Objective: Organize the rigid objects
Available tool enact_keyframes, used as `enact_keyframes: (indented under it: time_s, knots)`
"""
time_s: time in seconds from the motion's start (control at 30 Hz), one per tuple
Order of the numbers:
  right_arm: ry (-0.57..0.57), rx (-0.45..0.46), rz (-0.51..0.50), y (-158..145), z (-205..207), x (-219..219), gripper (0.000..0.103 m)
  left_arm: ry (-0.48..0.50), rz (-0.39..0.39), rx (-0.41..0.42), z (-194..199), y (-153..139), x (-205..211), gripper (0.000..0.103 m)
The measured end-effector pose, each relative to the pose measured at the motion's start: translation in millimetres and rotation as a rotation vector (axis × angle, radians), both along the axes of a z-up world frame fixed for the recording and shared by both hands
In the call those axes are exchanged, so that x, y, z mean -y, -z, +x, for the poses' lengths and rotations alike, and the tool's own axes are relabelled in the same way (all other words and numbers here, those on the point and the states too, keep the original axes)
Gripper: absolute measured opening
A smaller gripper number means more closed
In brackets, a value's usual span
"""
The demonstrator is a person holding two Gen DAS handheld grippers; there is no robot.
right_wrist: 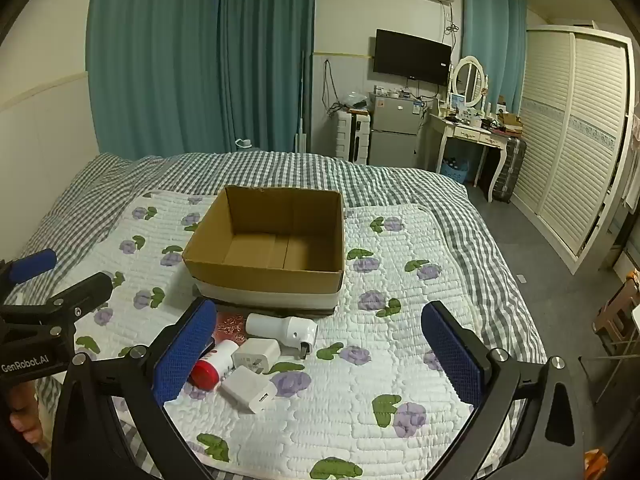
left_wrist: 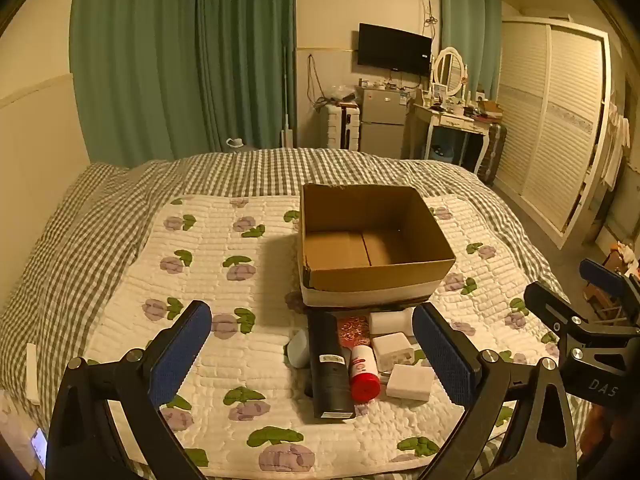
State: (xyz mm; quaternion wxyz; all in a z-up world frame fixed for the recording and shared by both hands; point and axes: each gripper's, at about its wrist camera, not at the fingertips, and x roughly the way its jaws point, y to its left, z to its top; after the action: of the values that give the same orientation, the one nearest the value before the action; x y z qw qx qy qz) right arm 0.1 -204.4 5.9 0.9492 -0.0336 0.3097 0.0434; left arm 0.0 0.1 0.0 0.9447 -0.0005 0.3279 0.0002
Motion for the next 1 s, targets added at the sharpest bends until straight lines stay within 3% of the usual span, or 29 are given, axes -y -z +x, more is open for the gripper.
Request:
enact_keyframes:
  time_s: [1.0]
  knots:
    - [-0.002,-0.001,-0.001,-1.0,-1.1,-1.7,0.103,-0.007,-0.002,-0.002,-1.4,0.7,-3.2,0.103]
